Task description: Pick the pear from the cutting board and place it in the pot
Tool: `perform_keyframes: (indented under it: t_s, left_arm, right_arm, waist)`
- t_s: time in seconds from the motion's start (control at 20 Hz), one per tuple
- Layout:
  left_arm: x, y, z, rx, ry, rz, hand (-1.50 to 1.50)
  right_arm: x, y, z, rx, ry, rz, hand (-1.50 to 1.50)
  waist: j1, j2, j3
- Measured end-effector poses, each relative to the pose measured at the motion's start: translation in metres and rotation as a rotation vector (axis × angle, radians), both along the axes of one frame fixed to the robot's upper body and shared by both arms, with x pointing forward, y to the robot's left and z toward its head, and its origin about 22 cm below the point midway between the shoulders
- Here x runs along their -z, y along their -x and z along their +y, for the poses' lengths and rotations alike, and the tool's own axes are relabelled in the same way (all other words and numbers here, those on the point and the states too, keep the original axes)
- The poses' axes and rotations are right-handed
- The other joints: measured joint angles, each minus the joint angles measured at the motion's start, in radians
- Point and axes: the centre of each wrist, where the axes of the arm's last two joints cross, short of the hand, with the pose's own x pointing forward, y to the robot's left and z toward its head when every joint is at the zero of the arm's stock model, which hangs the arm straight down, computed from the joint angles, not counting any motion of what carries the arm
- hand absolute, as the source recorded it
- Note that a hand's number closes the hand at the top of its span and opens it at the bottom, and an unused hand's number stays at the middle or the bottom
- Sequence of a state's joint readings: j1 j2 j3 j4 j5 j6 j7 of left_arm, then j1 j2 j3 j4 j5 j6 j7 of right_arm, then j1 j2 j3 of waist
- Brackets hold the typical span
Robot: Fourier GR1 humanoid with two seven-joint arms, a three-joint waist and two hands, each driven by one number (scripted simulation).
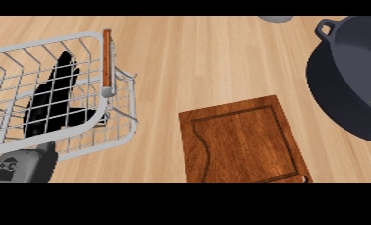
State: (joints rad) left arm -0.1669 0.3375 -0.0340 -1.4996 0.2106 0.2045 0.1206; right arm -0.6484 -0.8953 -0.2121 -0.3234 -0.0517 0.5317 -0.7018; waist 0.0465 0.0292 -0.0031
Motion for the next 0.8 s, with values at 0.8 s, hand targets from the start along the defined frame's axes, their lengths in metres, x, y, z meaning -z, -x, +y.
perform_keyframes:
  t_s: [0.8]
  left_arm:
    - [0.002,0.001,0.001,-0.006,0.006,-0.018,0.00]
  right_arm:
    - [-0.041,0.031,-0.037,0.046,-0.003,0.050,-1.50]
  waist:
    - [-0.004,0.005,0.010]
